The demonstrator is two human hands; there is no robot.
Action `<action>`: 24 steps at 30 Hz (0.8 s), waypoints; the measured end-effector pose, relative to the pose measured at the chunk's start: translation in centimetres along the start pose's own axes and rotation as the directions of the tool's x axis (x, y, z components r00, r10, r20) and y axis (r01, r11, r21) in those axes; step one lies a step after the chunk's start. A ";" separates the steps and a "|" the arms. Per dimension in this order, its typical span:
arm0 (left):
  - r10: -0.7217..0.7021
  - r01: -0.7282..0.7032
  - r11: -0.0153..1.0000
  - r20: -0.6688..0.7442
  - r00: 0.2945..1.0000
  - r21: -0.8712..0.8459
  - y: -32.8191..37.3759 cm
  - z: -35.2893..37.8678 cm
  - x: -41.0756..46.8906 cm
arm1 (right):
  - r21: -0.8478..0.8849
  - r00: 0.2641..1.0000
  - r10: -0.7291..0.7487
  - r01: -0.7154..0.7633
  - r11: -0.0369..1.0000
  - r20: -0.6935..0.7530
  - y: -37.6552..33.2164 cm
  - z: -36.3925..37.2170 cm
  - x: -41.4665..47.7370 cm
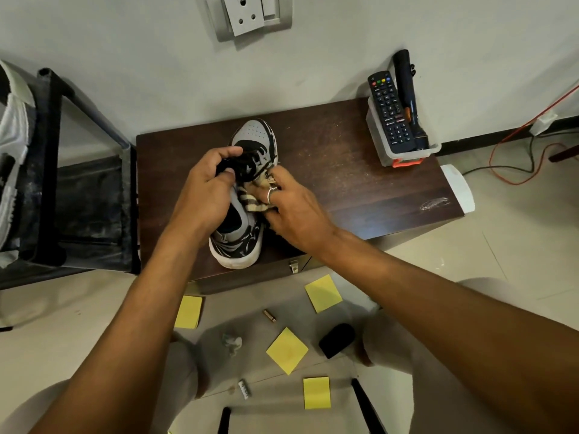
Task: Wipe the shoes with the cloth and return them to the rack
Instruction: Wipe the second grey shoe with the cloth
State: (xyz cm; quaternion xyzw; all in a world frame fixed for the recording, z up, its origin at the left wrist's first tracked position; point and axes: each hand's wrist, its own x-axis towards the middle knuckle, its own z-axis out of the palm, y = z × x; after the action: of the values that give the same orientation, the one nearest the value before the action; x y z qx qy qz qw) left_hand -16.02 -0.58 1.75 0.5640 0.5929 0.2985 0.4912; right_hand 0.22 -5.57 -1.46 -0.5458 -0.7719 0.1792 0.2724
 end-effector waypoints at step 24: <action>-0.008 0.007 1.000 -0.048 0.999 -0.023 -0.3 0.2 -0.1 | -0.189 0.999 0.000 0.007 0.982 0.040 2.2 -0.7 1.9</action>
State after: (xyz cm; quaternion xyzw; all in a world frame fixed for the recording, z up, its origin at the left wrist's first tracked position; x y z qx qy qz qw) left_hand -15.99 -0.77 1.40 0.5486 0.6034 0.3169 0.4842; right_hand 1.78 -3.08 -1.74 -0.5640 -0.7917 0.1157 0.2043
